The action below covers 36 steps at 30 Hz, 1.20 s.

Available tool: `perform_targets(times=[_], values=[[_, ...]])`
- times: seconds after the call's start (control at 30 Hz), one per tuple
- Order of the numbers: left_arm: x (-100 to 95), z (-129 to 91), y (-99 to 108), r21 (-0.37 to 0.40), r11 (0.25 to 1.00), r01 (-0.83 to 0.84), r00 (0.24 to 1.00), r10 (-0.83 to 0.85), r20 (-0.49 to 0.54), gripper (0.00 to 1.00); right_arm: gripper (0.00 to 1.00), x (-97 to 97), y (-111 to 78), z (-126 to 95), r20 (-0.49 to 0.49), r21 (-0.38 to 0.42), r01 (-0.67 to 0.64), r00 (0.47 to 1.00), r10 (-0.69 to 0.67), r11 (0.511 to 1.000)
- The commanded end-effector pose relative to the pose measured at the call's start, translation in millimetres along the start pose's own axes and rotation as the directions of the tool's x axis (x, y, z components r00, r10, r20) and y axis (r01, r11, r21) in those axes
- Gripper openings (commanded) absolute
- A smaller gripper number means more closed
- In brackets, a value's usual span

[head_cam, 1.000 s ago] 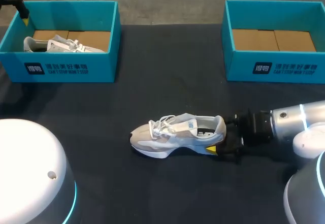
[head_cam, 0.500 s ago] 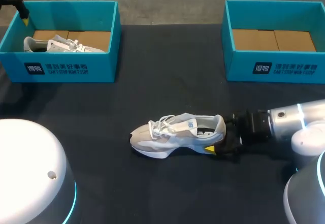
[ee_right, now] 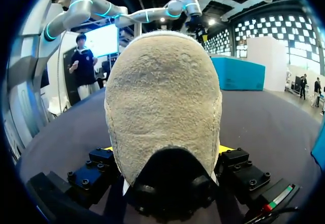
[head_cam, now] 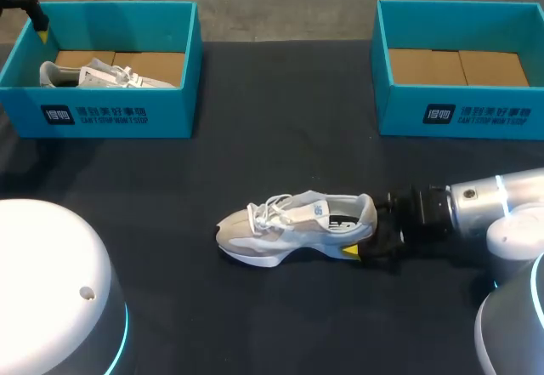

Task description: Take the shoe out of the shoebox, open the shoe tongue, remove and reinsert the insole, then place the shoe into the shoebox

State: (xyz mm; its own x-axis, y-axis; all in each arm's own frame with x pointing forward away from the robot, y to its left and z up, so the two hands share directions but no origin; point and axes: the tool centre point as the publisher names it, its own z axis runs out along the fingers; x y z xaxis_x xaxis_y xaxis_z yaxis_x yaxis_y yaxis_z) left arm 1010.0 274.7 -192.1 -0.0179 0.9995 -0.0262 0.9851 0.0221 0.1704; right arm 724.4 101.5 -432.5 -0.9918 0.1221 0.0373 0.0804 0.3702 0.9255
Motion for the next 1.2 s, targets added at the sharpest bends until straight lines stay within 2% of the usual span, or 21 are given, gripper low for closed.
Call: perform_targets(times=[0.03,0.33,0.37,0.43,0.5,0.6,0.8,0.93,1.07,1.2], values=[[0.0,-1,-1,-0.002,1.0,0.0,1.0,0.0,-0.002,1.0,0.0,6.1,1.5,6,0.004,0.01,-0.005,1.0,0.005,1.0],[0.0,-1,-1,-0.002,1.0,0.0,1.0,0.0,-0.002,1.0,0.0,6.4,1.7,6,0.004,0.01,-0.005,1.0,0.005,1.0],[-3.7,-4,-1,0.017,1.0,0.004,1.0,-0.004,0.004,1.0,0.0,6.4,1.7,6,0.004,0.01,-0.005,1.0,0.005,1.0],[-17.2,-17,-8,0.021,0.999,0.04,0.999,-0.04,0.033,1.0,0.0,6.4,1.7,6,0.004,0.01,-0.005,1.0,0.005,1.0],[-32.1,-30,-15,0.07,0.995,0.078,0.996,-0.081,0.046,1.0,0.0,6.4,1.7,6,0.004,0.01,-0.005,1.0,0.005,1.0],[-56.7,-44,-28,0.107,0.986,0.131,0.991,-0.134,0.023,1.0,0.0,6.4,1.7,6,0.004,0.01,-0.005,1.0,0.005,1.0],[-103.8,-54,-62,0.108,0.97,0.22,0.975,-0.217,-0.038,1.0,0.0,6.4,1.7,6,0.004,0.01,-0.005,1.0,0.005,1.0],[-122.4,-57,-78,0.11,0.959,0.26,0.966,-0.257,-0.038,1.0,0.0,6.4,1.7,6,0.004,0.01,-0.005,1.0,0.005,1.0],[-140.5,-53,-81,0.136,0.865,0.483,0.875,-0.473,-0.099,1.0,0.0,6.4,1.7,6,0.004,0.01,-0.005,1.0,0.005,1.0],[-150.0,-53,-85,0.211,0.778,0.591,0.806,-0.571,-0.155,1.0,0.0,6.4,1.7,6,0.004,0.01,-0.005,1.0,0.005,1.0]])
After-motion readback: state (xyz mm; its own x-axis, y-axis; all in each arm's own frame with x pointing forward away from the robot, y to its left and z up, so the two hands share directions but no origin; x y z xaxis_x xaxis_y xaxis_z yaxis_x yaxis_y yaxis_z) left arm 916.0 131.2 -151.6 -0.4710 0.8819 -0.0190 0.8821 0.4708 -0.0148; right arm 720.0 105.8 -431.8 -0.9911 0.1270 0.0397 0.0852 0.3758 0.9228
